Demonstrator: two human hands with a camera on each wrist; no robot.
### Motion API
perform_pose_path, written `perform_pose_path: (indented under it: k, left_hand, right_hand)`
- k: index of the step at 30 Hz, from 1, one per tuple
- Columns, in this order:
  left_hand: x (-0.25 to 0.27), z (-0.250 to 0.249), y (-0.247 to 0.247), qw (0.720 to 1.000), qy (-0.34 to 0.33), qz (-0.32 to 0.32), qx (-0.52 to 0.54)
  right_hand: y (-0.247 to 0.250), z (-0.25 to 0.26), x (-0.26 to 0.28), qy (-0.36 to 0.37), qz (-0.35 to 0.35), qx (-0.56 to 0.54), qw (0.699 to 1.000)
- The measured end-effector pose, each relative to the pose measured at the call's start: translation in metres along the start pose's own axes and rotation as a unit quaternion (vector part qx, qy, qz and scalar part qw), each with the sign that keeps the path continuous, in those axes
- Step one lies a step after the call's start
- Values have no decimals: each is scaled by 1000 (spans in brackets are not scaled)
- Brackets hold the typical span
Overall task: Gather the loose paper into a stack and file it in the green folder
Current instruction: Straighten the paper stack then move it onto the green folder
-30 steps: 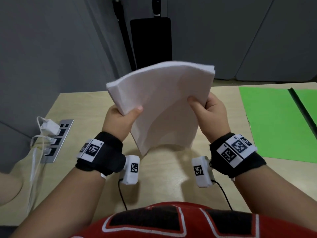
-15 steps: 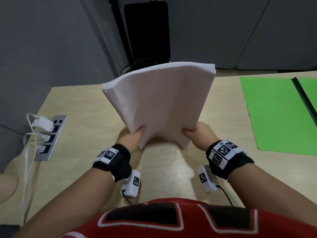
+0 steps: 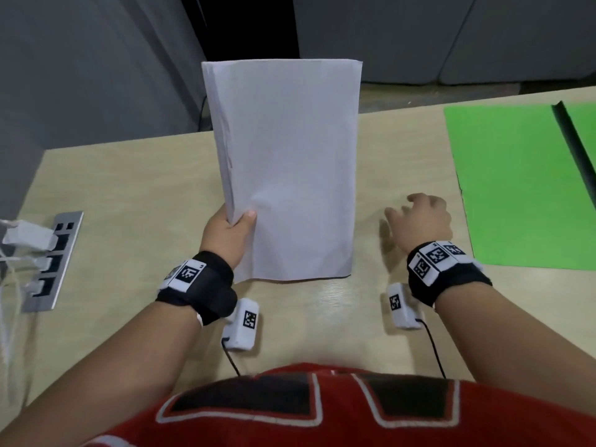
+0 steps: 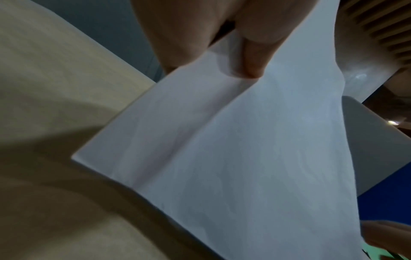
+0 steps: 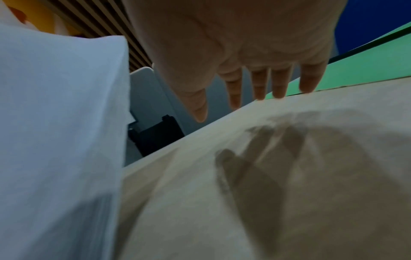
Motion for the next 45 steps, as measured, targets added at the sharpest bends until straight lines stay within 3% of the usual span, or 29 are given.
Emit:
perform_pose_path:
  k: [2,7,12,15,17,20,23,28,30,32,34,35,37,40,45]
  left_hand:
    - [-4,1,-5,1000,7,6,6]
    - [-12,4,-12,999,23,15,31]
    - [-14,7,-12,998,29,13,52]
    - [-12,11,-7,998,32,14,60]
    - [-9,15,0,997,33,14,65]
    - [-7,20,12,997,34,10,68]
    - [-5,24,24,996,32,0,78]
    - [0,32,35,995,35,-16,97]
    - [2,34,37,993,36,-17,109]
    - [5,35,40,992,33,-20,119]
    - [8,36,44,992,27,-24,118]
    - [9,36,47,993,25,-26,116]
    - [10,40,52,993,27,-31,115]
    - [12,44,57,992,36,-36,120]
    - [13,44,58,989,42,-37,136]
  right_hand:
    - [1,-15,-11,-41,-3,47,998]
    - [-7,-42,-23,-130,82,114,982]
    - [-14,-21,-1,-41,70,129,988]
    - [-15,-6,6,19,78,47,996]
    - [-13,-5,9,12,60,33,998]
    - [-11,-15,14,-23,28,108,994]
    - [-19,-28,20,-43,115,154,980]
    - [-31,-12,47,66,204,209,954]
    - [-35,8,61,116,243,160,950]
    - [-37,26,67,137,255,19,957]
    - [-31,33,62,112,189,-100,970]
    - [-27,31,57,94,139,-101,981]
    - [-19,20,47,54,91,19,994]
    - [-24,1,44,66,160,197,965]
    - [-35,26,74,212,268,157,927]
Point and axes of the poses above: each hand's wrist, its own x-axis away from the middle knuckle, its own y-axis out of the back of the hand, z = x × y, the point moved 2 cm from there along -x, towards the middle knuckle, and after that the axes turned 2 degrees about y, right-handed, at the moved point
